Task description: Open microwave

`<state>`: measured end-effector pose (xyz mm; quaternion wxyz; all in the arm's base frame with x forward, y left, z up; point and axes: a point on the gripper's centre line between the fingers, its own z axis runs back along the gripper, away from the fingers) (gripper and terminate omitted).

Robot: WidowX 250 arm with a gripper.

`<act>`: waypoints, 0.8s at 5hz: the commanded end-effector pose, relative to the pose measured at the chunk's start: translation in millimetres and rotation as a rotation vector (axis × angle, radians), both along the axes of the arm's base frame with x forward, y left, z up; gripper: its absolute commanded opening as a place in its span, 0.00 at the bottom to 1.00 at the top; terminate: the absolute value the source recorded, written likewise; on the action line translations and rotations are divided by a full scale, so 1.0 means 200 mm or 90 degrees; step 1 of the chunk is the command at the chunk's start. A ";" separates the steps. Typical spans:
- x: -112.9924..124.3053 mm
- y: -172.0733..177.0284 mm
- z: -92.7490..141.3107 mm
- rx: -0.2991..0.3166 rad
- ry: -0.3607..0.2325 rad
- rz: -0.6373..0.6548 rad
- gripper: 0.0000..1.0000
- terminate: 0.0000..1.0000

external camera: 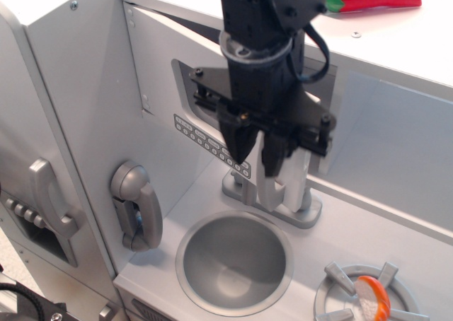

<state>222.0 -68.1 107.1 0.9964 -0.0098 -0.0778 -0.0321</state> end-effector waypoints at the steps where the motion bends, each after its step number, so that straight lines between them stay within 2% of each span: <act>1: -0.10 -0.23 0.05 -0.024 0.106 -0.131 1.00 0.00; 2: -0.06 -0.42 0.07 -0.066 0.106 -0.162 1.00 0.00; 3: 0.02 -0.52 0.09 -0.105 0.096 -0.156 1.00 0.00; 4: 0.17 -0.52 0.15 -0.119 0.053 -0.116 1.00 0.00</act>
